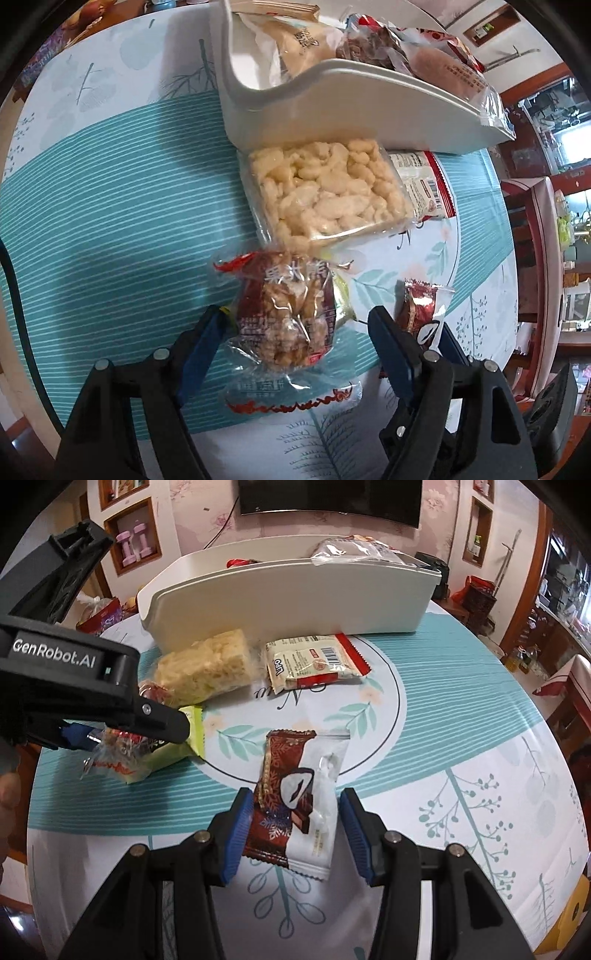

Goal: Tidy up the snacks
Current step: 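Grasp nut-cluster bag with left tool while right tool grasps brown chocolate cake, then carry nut bag with left tool while right tool carries chocolate cake into bin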

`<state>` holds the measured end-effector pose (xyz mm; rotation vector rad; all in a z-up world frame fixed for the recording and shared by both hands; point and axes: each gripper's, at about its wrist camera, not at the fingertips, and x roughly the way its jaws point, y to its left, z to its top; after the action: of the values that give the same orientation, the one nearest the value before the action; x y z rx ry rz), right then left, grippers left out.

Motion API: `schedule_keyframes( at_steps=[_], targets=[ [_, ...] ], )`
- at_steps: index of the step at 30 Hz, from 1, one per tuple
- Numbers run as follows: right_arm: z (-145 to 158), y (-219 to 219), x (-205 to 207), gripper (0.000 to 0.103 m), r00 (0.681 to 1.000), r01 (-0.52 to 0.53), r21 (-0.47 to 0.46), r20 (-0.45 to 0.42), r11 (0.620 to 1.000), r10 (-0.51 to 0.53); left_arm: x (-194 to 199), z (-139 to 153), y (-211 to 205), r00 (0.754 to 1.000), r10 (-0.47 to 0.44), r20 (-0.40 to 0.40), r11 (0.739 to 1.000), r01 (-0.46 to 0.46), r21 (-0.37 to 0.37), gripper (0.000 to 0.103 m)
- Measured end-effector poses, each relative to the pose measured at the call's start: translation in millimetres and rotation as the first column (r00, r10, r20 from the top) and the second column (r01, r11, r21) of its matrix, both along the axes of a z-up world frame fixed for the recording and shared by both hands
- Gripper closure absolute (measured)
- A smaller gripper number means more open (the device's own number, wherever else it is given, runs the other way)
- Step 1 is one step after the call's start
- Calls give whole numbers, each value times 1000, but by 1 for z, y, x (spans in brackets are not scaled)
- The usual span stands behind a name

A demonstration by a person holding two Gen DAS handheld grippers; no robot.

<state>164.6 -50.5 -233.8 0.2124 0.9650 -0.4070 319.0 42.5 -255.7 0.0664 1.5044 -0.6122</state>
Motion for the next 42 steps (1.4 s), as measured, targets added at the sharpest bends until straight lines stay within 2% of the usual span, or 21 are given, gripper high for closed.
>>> schedule_keyframes(
  at_steps=[1, 3, 6, 8, 10, 14, 19, 31, 36, 42],
  targets=[
    [0, 0, 0, 54, 1000, 2, -3, 8, 1000, -2, 0, 0, -1, 1000, -4, 3, 1000, 4, 7, 27],
    [-1, 0, 0, 54, 1000, 0, -10, 14, 1000, 0, 0, 0, -2, 1000, -2, 13, 1000, 2, 27, 40],
    [-1, -1, 0, 54, 1000, -5, -6, 18, 1000, 5, 1, 1, 2, 1000, 15, -4, 1000, -15, 23, 46],
    [-1, -3, 0, 55, 1000, -8, 0, 20, 1000, 8, 0, 2, 3, 1000, 23, -7, 999, -22, 29, 47],
    [-1, -4, 0, 61, 1000, -7, -2, 16, 1000, 7, -1, 3, 2, 1000, 17, -6, 999, -17, 37, 47],
    [0, -9, -2, 67, 1000, -22, 9, 23, 1000, 22, -4, 7, 1, 1000, 21, 9, 999, -22, 41, 48],
    [1, -11, -5, 70, 998, -52, 15, 23, 999, 51, -8, 16, 1, 999, 25, 26, 998, -26, 49, 48],
    [13, -13, -6, 83, 982, -187, 1, 19, 982, 187, -17, 55, -1, 995, 68, 70, 995, -73, 69, 48],
    [26, -13, -5, 84, 968, -247, -6, 37, 969, 247, -15, 75, 0, 991, 85, 100, 992, -93, 81, 48],
    [58, -15, -1, 84, 934, -349, -23, 70, 937, 349, -8, 103, -5, 983, 113, 146, 988, -127, 91, 48]
  ],
)
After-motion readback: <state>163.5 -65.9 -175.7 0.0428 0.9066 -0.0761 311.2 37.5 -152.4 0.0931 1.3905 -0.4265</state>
